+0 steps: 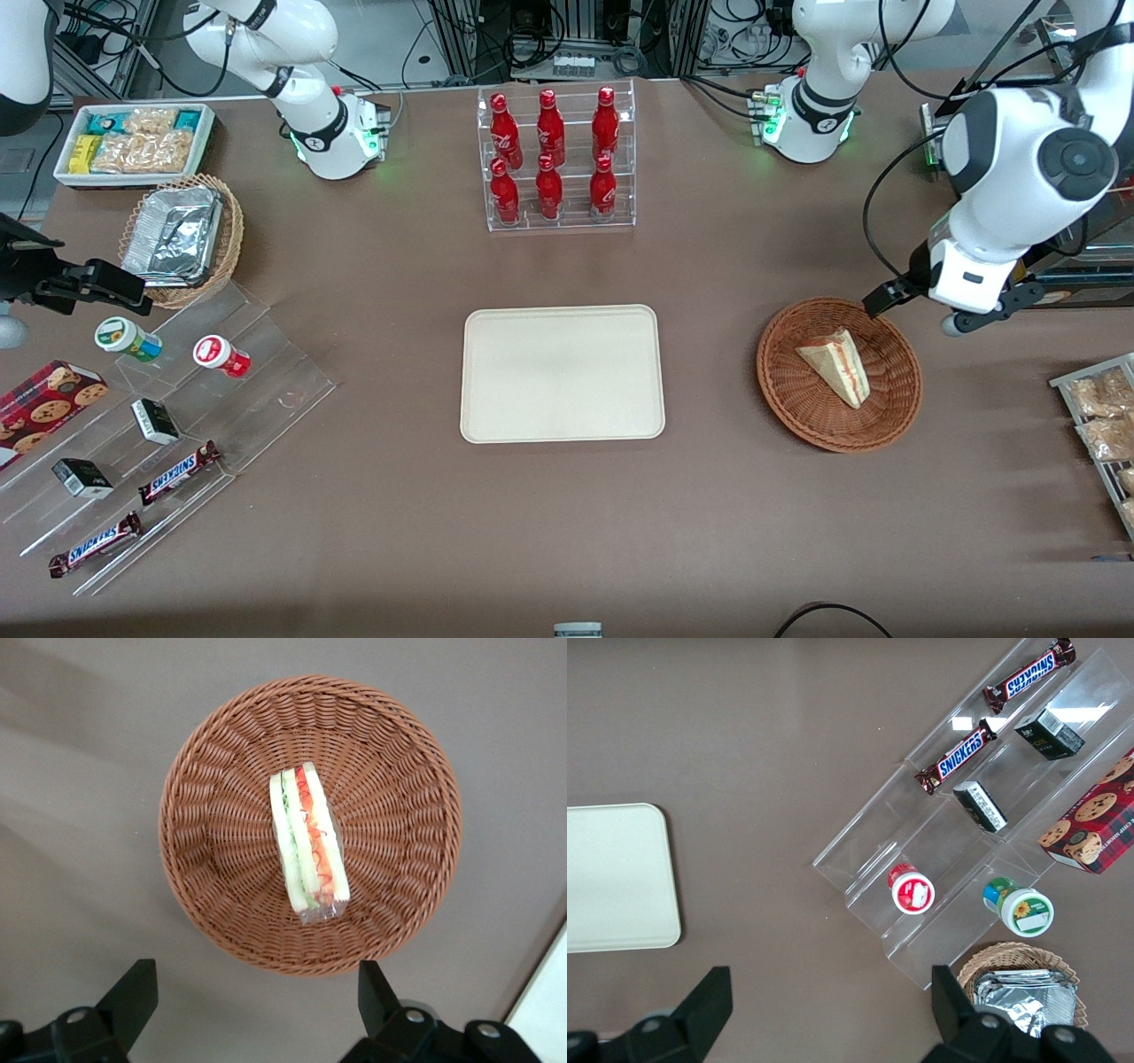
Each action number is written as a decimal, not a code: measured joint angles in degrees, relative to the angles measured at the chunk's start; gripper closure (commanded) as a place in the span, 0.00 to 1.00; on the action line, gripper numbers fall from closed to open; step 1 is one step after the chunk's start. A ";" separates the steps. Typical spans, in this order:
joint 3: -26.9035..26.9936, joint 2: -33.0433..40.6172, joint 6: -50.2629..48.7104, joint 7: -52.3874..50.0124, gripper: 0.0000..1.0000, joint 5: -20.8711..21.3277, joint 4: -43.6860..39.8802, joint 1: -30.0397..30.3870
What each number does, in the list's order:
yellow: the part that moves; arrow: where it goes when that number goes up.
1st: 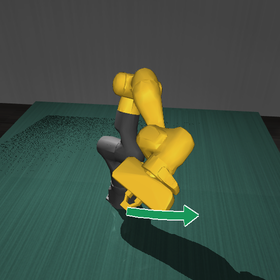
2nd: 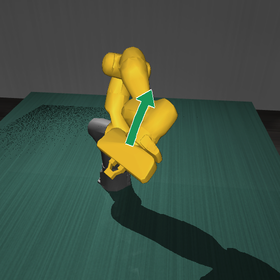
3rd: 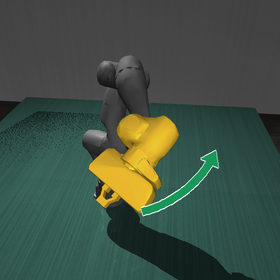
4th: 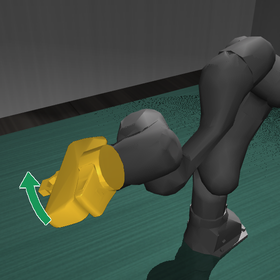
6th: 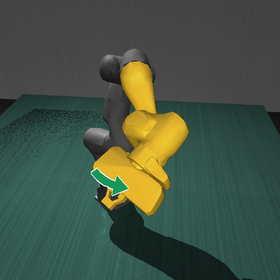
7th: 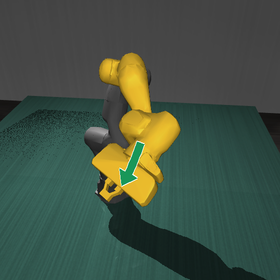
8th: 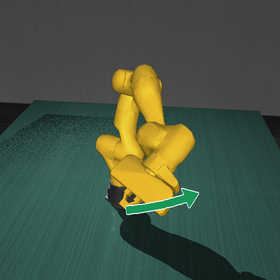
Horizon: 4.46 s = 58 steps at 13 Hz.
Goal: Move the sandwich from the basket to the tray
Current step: 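Move the left gripper over the wrapped sandwich in the wicker basket, then lower the left gripper and close it on the wrapped sandwich, then lift the sandwich and carry it with the left gripper over the tray, then lower the sandwich onto the tray and open the left gripper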
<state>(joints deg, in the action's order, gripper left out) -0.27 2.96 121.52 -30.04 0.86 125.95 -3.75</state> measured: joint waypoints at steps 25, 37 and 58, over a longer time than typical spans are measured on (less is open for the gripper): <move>-1.05 -15.21 6.96 -10.30 1.00 3.15 -4.45 -3.33; -26.41 -26.04 -1.35 -10.38 1.00 9.65 -21.58 -5.75; -26.66 -48.42 1.54 -16.01 0.00 17.71 -41.91 -15.68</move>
<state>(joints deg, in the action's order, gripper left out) -26.93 -45.46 123.07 -46.05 18.57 84.04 -19.44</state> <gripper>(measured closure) 0.687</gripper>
